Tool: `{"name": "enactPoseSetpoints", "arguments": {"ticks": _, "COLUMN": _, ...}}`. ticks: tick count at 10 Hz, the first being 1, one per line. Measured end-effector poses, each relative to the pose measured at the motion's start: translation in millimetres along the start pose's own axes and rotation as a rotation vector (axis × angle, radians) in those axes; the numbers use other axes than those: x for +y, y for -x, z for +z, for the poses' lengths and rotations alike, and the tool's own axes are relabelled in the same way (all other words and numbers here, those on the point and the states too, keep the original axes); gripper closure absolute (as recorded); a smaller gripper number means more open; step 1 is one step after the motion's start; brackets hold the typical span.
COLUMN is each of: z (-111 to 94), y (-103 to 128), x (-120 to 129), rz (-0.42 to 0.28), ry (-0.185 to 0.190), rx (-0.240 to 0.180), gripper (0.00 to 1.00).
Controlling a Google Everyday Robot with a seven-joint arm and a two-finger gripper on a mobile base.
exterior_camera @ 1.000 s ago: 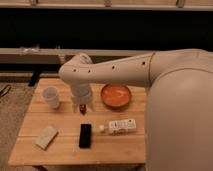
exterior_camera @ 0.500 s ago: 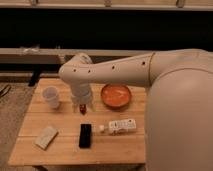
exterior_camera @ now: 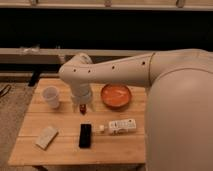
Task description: Place the bottle in the ceramic bowl
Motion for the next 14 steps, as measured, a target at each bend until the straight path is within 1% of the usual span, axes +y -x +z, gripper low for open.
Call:
{"name": "enactPoseSetpoints", "arguments": {"ticks": 3, "z": 0, "y": 0, "x": -1, "rz": -0.011, "ry": -0.002, "rx": 0.001, "gripper": 0.35}}
{"name": "enactPoseSetpoints", "arguments": {"ticks": 4, "z": 5, "y": -2, "x": -8, "rz": -0.043, "ry": -0.016, "rx": 0.002, "gripper": 0.35}}
{"name": "enactPoseSetpoints", "arguments": {"ticks": 6, "z": 16, "y": -12, "x": -24, "rz": -0.083, "ry": -0.024, "rx": 0.007, "gripper": 0.35}}
{"name": "enactPoseSetpoints", "arguments": {"ticks": 7, "z": 25, "y": -21, "x": -41, "rz": -0.106, "ry": -0.024, "rx": 0.011, "gripper": 0.35}}
{"name": "enactPoseSetpoints", "arguments": {"ticks": 8, "z": 38, "y": -36, "x": -68, "rz": -0.140, "ry": -0.022, "rx": 0.014, "gripper": 0.35}}
{"name": "enactPoseSetpoints", "arguments": {"ticks": 9, "z": 45, "y": -44, "x": -83, "rz": -0.162, "ry": -0.014, "rx": 0.013, "gripper": 0.35}}
{"name": "enactPoseSetpoints", "arguments": {"ticks": 11, "z": 67, "y": -57, "x": -126, "rz": -0.221, "ry": -0.004, "rx": -0.003, "gripper": 0.35}}
{"name": "enactPoseSetpoints", "arguments": {"ticks": 12, "z": 78, "y": -56, "x": -142, "rz": -0.248, "ry": -0.008, "rx": -0.012, "gripper": 0.35}}
{"name": "enactPoseSetpoints", "arguments": {"ticks": 14, "z": 95, "y": -47, "x": -163, "rz": -0.299, "ry": -0.021, "rx": -0.016, "gripper": 0.35}}
